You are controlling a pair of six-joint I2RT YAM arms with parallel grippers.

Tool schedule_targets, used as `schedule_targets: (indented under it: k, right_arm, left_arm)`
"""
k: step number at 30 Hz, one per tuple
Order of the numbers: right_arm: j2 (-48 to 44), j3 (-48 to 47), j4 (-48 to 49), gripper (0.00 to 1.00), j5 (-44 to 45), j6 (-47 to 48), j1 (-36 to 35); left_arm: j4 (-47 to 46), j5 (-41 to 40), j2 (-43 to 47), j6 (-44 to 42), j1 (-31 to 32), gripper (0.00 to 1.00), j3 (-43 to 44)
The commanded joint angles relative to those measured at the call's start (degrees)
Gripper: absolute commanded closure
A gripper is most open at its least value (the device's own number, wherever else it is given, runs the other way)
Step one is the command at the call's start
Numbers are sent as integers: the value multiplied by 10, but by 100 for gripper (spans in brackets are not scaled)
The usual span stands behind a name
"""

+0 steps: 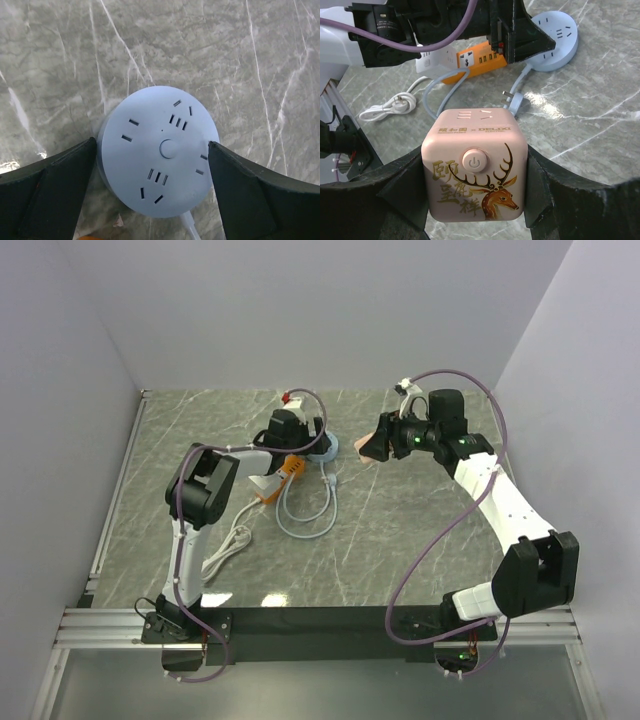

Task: Insert the plug

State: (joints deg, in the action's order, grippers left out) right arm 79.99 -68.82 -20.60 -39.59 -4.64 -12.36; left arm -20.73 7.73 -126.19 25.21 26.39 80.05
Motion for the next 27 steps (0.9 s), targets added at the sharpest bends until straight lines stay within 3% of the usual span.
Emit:
schedule_targets:
  k: [1, 10, 16, 27]
  right_arm:
    - [-4, -10, 20, 100, 3, 10, -6]
    - [-2, -9, 10, 100, 16, 13, -8]
    - [-10, -4, 16, 100, 13, 11, -9]
    - [-16, 5, 25, 100, 8, 10, -13]
  left_arm:
    - [-21, 26, 15, 14, 8, 1, -2]
    - [5, 77, -1, 9, 24, 3, 27]
    - [77, -62, 36, -13, 60, 2, 4]
    - [66, -182, 103, 15, 98, 1, -98]
